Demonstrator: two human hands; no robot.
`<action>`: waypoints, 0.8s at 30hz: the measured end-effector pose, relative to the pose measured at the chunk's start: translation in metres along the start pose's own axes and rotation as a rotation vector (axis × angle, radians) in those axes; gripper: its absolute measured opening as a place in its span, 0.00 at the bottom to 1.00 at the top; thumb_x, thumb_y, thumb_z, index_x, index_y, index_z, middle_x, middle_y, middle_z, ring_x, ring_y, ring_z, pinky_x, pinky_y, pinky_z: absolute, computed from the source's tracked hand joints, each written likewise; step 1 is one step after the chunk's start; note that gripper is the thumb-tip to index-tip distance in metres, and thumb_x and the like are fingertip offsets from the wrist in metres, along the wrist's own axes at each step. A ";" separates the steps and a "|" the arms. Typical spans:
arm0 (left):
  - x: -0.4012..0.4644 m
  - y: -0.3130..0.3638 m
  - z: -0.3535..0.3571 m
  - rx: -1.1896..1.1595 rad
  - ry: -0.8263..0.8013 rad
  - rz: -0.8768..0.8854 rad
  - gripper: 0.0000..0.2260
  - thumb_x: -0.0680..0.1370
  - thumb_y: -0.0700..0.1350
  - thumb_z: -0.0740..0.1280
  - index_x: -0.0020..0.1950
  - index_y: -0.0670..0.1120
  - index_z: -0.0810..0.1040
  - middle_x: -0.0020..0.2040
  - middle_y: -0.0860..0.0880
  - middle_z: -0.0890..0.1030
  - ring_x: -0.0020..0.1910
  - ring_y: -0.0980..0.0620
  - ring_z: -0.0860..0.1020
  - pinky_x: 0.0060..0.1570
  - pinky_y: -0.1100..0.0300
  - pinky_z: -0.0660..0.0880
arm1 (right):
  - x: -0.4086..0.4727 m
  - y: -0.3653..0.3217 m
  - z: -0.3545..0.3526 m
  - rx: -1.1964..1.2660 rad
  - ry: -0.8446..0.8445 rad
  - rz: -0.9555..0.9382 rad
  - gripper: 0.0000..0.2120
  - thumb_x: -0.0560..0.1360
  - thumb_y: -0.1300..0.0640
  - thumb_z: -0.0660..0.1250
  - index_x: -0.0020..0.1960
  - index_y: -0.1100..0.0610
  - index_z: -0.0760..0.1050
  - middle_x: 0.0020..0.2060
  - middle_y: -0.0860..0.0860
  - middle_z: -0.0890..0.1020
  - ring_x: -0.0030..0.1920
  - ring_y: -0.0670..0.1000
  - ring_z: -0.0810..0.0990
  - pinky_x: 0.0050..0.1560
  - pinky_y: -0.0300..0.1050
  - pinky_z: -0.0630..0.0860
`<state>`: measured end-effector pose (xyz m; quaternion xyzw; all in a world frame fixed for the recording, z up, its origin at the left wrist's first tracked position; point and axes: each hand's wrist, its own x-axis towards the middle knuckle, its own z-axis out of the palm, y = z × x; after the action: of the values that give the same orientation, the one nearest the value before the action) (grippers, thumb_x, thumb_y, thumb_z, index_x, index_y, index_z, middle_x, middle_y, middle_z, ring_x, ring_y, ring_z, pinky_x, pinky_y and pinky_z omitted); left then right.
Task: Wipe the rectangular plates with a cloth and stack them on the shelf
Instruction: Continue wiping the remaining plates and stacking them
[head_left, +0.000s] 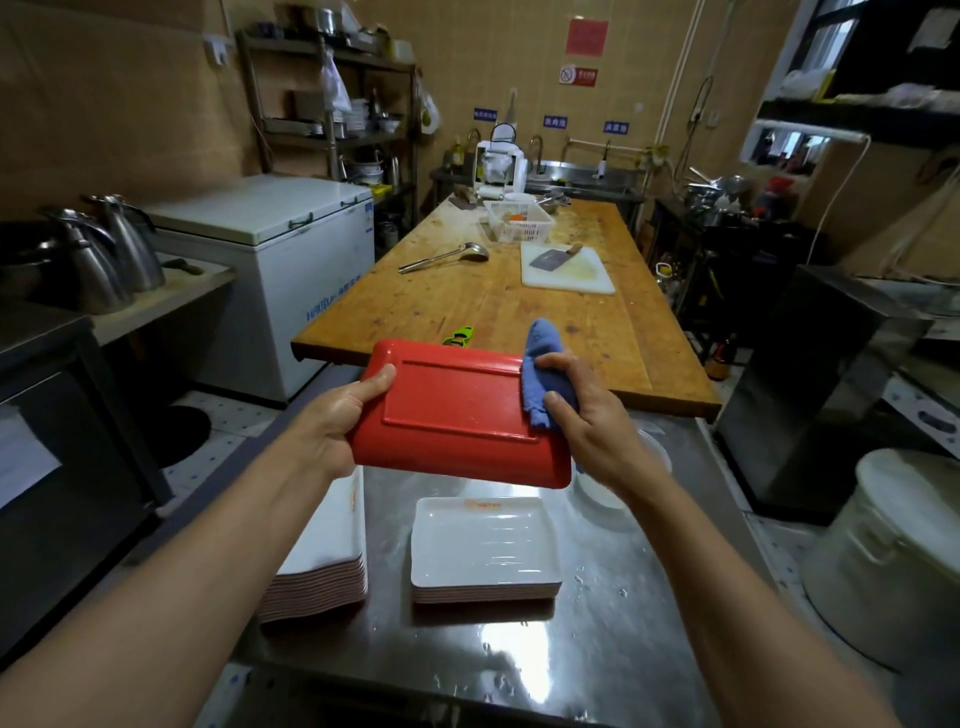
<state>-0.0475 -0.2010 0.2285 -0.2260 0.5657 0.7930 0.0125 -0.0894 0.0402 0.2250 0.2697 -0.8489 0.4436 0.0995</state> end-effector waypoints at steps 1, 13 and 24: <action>0.001 -0.001 0.002 -0.005 0.009 -0.008 0.09 0.75 0.50 0.68 0.47 0.44 0.78 0.31 0.45 0.83 0.27 0.48 0.82 0.26 0.52 0.79 | -0.006 0.003 0.002 -0.033 -0.005 -0.011 0.16 0.77 0.61 0.59 0.64 0.53 0.69 0.62 0.47 0.72 0.61 0.46 0.70 0.58 0.40 0.66; 0.004 -0.024 0.034 -0.072 0.063 -0.090 0.10 0.77 0.49 0.66 0.48 0.43 0.78 0.35 0.43 0.83 0.28 0.46 0.80 0.42 0.48 0.76 | -0.052 0.023 0.055 -0.443 0.156 -0.178 0.19 0.73 0.54 0.58 0.64 0.53 0.67 0.68 0.56 0.70 0.69 0.55 0.64 0.67 0.53 0.64; -0.005 -0.033 0.026 -0.171 0.076 -0.004 0.15 0.78 0.51 0.65 0.56 0.41 0.77 0.49 0.41 0.82 0.41 0.45 0.81 0.38 0.54 0.77 | -0.025 -0.031 0.106 -0.460 0.132 -0.228 0.21 0.75 0.50 0.55 0.65 0.54 0.70 0.67 0.56 0.72 0.70 0.56 0.66 0.68 0.51 0.57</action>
<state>-0.0429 -0.1644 0.2079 -0.2575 0.4956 0.8290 -0.0266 -0.0445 -0.0507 0.1743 0.3042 -0.8833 0.2416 0.2625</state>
